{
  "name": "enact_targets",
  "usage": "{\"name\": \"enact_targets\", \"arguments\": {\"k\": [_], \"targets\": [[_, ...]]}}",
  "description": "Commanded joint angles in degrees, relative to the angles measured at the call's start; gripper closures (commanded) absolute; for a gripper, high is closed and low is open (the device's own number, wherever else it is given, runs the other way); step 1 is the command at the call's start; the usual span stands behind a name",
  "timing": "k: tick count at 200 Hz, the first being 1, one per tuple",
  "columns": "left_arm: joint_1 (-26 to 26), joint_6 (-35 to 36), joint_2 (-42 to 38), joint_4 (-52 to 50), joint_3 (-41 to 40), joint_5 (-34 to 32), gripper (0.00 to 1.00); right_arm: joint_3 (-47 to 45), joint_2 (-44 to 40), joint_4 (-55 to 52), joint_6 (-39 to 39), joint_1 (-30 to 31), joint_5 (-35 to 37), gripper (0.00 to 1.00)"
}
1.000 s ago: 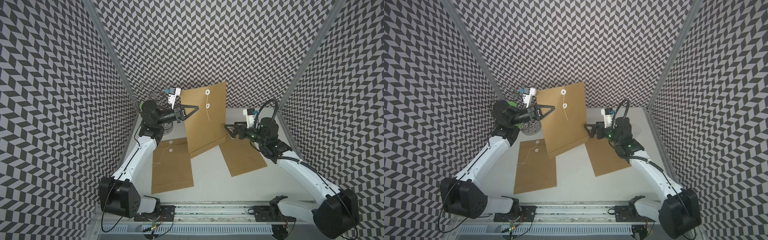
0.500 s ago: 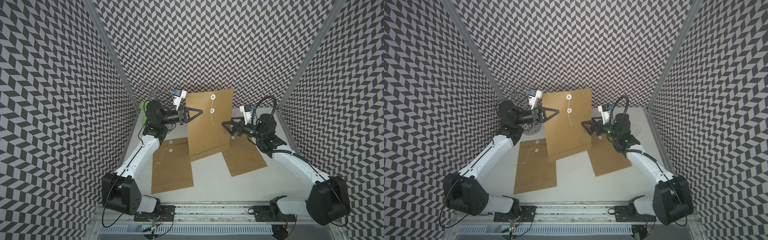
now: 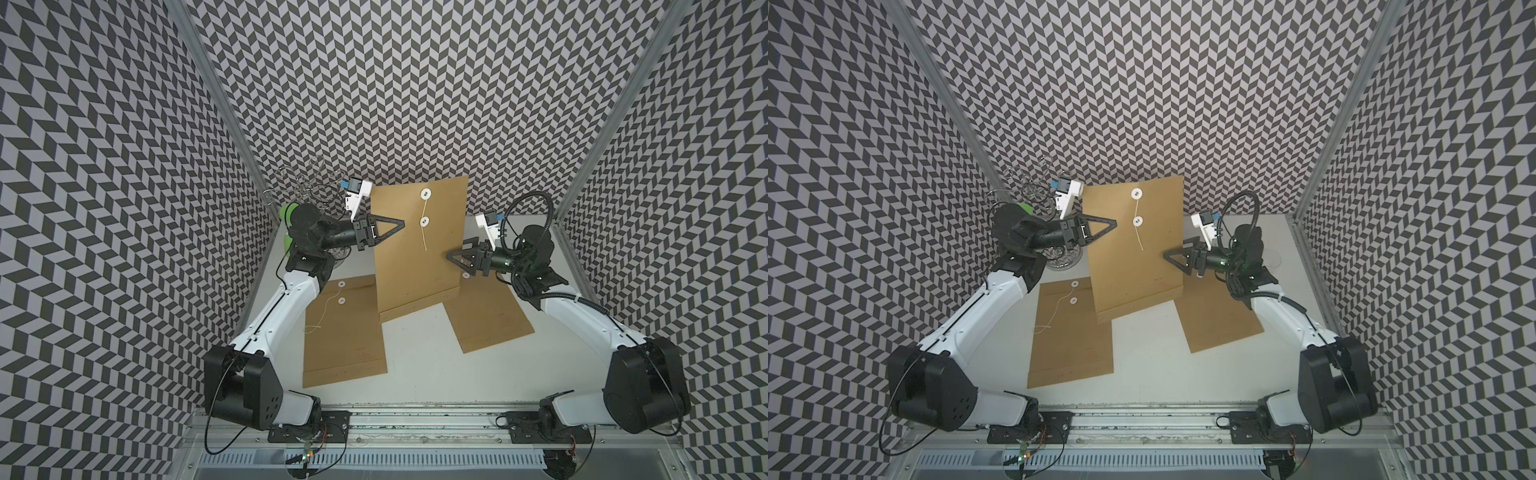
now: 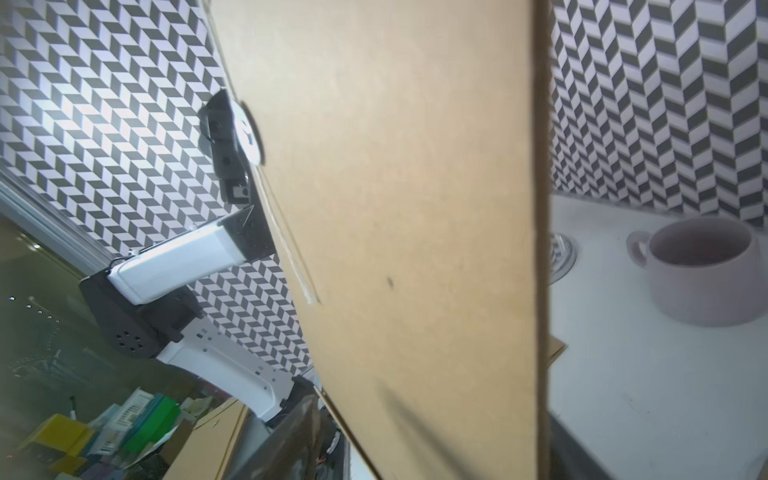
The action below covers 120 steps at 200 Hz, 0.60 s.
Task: Close the mouth of the file bag
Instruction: Adjust the file bag.
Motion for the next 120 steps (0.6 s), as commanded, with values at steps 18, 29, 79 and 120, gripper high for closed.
{"name": "enact_targets", "arguments": {"k": [18,29,79,120], "targets": [[3.7,1.7,-0.9,-1.8,-1.6,-3.1,1.0,-0.9,-2.4,5.5,3.8,-0.6,-1.8,0.64],[4.1,3.2,-0.9,-4.2,-1.7,-4.1,1.0,-0.9,-2.7,5.4,4.4,-0.7,-1.5,0.73],[5.9,7.3,-0.5,-10.7,-2.7,-8.9,0.92,-2.5,-4.7,2.3,5.8,-1.7,2.8,0.97],[6.0,14.0,-0.8,-20.5,-3.0,-15.4,0.66,-4.0,-6.3,-3.8,5.3,-2.1,7.7,1.0]]}}
